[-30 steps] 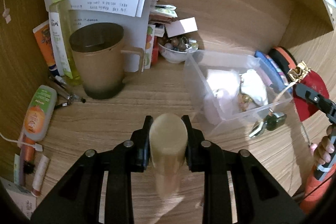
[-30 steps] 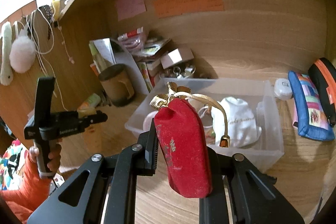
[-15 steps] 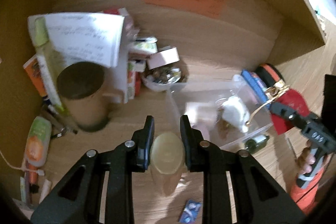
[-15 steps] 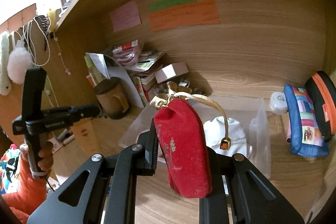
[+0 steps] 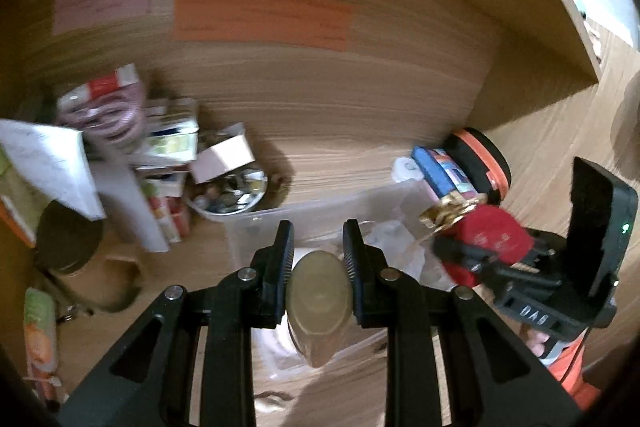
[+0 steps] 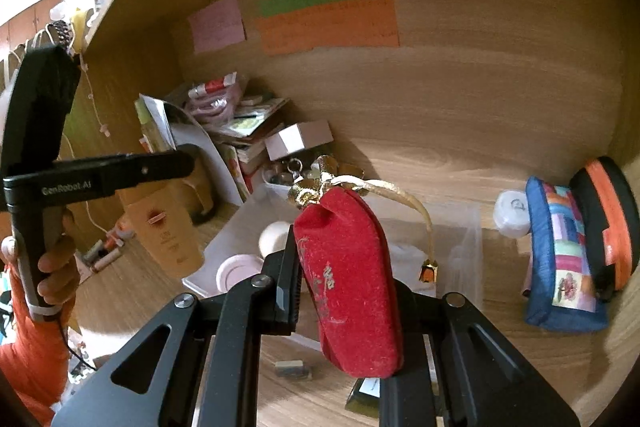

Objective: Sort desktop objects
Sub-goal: 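Release the lotion bottle into the bin with the left tool while the right tool drops the pouch, then move the right tool down to the green glass bottle beside the bin, then close the right tool around the green bottle and lift it, then carry the green bottle over the bin with the right tool and release it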

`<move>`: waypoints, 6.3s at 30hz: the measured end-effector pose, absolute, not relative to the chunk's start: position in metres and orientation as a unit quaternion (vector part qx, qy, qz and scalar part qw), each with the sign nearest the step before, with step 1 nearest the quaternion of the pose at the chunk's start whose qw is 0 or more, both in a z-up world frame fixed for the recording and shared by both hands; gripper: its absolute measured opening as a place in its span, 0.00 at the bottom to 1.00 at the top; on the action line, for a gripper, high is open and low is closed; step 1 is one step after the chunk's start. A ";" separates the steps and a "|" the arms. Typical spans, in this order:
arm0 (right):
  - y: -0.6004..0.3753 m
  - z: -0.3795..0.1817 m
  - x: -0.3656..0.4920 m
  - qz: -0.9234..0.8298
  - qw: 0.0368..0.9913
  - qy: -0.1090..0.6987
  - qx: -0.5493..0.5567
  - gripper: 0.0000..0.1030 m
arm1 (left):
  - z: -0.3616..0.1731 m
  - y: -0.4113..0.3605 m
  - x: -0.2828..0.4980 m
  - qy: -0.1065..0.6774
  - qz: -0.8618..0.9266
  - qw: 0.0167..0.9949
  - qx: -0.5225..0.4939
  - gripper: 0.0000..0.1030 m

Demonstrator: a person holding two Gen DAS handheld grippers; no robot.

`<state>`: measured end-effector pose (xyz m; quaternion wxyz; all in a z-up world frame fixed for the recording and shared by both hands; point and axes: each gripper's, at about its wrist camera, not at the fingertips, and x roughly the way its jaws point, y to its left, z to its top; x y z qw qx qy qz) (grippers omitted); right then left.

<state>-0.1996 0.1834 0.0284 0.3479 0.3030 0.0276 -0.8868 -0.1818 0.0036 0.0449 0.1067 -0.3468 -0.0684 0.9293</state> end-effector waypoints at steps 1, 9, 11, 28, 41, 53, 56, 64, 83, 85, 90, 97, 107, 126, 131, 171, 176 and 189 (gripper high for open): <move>0.183 0.025 -0.203 -0.884 0.350 0.026 0.307 0.14 | 0.043 0.007 -0.184 -0.066 0.928 0.110 -0.349 0.23; 0.182 -0.005 -0.222 -0.864 0.367 0.017 0.345 0.14 | 0.016 0.037 -0.210 -0.049 0.915 0.135 -0.376 0.23; 0.181 -0.010 -0.224 -0.861 0.367 0.020 0.352 0.14 | 0.010 0.040 -0.215 -0.049 0.912 0.137 -0.382 0.23; 0.176 -0.035 -0.236 -0.858 0.336 0.066 0.383 0.17 | -0.012 0.061 -0.217 -0.025 0.907 0.157 -0.391 0.22; 0.173 -0.025 -0.220 -0.883 0.307 0.106 0.338 0.58 | -0.017 0.051 -0.219 -0.039 0.912 0.135 -0.386 0.48; 0.175 -0.011 -0.215 -0.905 0.278 0.105 0.304 0.78 | -0.007 0.037 -0.215 -0.036 0.920 0.097 -0.378 0.76; 0.176 -0.009 -0.215 -0.909 0.272 0.103 0.298 0.80 | 0.001 0.030 -0.209 -0.040 0.922 0.085 -0.375 0.76; 0.186 0.001 -0.214 -0.922 0.255 0.093 0.274 0.84 | 0.014 0.010 -0.168 -0.025 0.933 0.043 -0.357 0.93; 0.216 0.053 -0.129 -0.943 0.230 0.089 0.223 0.99 | 0.004 -0.034 -0.092 -0.009 0.930 0.010 -0.366 0.95; 0.219 0.050 -0.122 -0.943 0.224 0.088 0.228 0.99 | -0.001 -0.040 -0.084 -0.006 0.929 0.006 -0.370 0.95; 0.226 0.032 -0.113 -0.943 0.204 0.087 0.249 0.99 | -0.022 -0.045 -0.077 -0.001 0.918 0.004 -0.397 0.96; 0.235 -0.002 -0.119 -0.931 0.189 0.079 0.302 0.99 | -0.054 -0.041 -0.076 0.008 0.902 0.004 -0.433 0.96; 0.231 -0.059 -0.141 -0.905 0.172 0.089 0.379 0.99 | -0.081 -0.036 -0.083 0.011 0.888 0.019 -0.459 0.96; 0.217 -0.068 -0.169 -0.901 0.180 0.108 0.379 0.87 | -0.096 -0.026 -0.103 0.015 0.889 0.036 -0.456 0.51; 0.217 -0.075 -0.173 -0.894 0.189 0.100 0.395 0.73 | -0.098 -0.022 -0.099 0.016 0.891 0.036 -0.452 0.43; 0.245 0.014 -0.141 -0.930 0.219 0.062 0.289 0.54 | -0.002 -0.025 -0.103 -0.035 0.936 0.057 -0.346 0.39; 0.243 0.029 -0.150 -0.934 0.225 0.054 0.273 0.54 | 0.008 -0.020 -0.126 -0.043 0.934 0.072 -0.346 0.39; 0.216 0.033 -0.211 -0.925 0.241 0.058 0.287 0.54 | 0.006 0.004 -0.190 -0.043 0.921 0.093 -0.376 0.39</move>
